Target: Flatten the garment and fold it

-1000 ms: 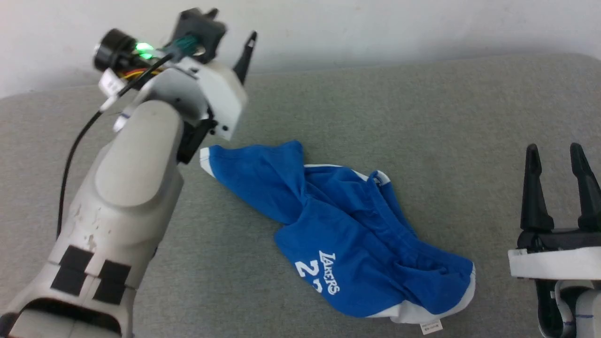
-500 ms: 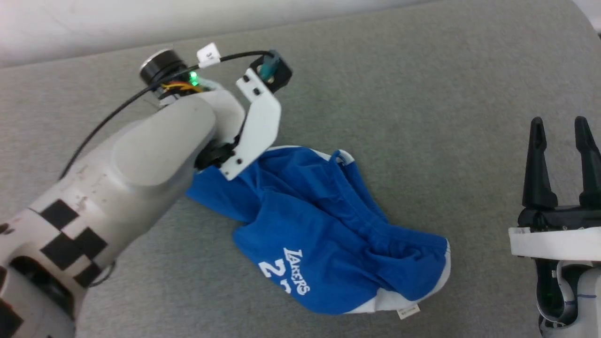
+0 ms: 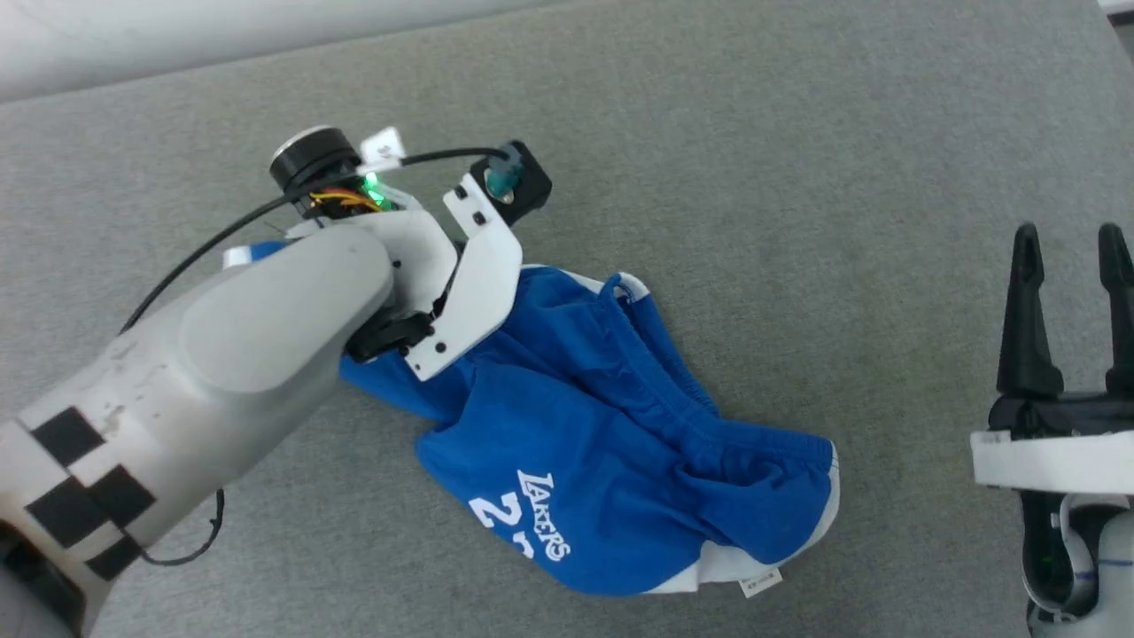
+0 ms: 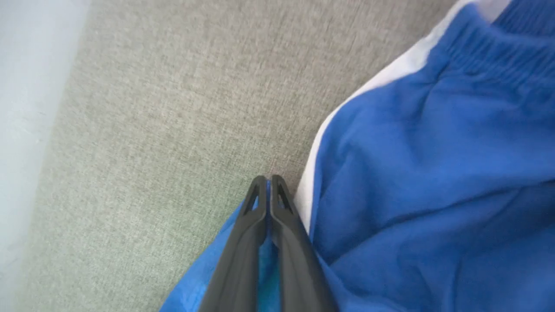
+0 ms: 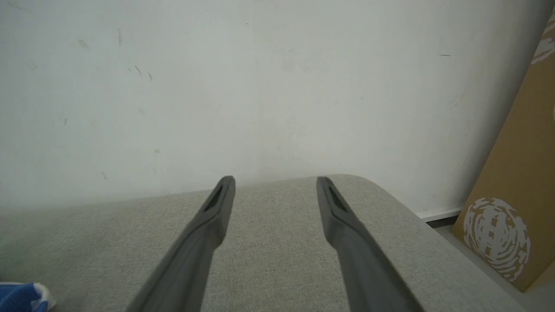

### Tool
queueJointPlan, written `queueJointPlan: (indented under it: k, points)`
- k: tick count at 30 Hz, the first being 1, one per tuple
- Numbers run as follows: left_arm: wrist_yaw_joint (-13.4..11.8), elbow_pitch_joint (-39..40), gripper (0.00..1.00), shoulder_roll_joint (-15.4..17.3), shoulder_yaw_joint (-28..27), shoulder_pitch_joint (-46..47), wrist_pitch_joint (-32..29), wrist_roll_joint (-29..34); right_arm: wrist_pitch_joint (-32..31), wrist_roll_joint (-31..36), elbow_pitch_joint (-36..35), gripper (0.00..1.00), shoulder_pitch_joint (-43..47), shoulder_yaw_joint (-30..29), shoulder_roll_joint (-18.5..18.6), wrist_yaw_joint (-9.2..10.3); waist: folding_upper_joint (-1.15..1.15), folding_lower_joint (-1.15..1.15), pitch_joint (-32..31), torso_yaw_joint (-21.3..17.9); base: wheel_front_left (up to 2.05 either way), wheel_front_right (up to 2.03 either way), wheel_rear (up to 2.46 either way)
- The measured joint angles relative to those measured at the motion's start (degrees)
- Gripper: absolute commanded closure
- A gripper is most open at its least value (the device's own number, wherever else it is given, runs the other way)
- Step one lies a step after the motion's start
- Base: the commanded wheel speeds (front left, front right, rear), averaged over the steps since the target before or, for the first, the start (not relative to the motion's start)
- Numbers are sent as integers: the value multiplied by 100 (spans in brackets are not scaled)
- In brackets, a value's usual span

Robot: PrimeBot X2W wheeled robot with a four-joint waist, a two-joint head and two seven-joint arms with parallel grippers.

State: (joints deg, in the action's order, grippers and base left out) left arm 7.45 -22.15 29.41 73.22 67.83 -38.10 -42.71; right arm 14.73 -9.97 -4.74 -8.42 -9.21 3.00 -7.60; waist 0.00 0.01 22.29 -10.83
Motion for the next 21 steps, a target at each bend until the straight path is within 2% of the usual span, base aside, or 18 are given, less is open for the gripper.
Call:
queueJointPlan:
  k: [7,11,16,18,21]
  points:
    - [-62,461,100,416,-241,-184,1501,-316,0,185,-14,0,339,-143,1,0,0,-1,-279,361,0,0,0]
    - [-548,1023,100,957,-485,-851,2063,-510,0,199,-38,0,462,-153,2,0,0,-1,-542,682,0,0,0]
    - [-1282,1700,100,1759,-523,-2251,2515,-977,0,205,-45,0,635,-137,-2,0,0,-2,-888,1115,0,0,0]
    - [-1538,1880,100,1948,-476,-2849,2684,-1180,0,205,-45,0,665,-141,-2,0,0,-2,-1013,1254,0,0,0]
    - [-1852,2095,100,2050,-350,-3563,2806,-1351,0,235,-43,0,722,-145,-1,0,0,-2,-1185,1418,0,0,0]
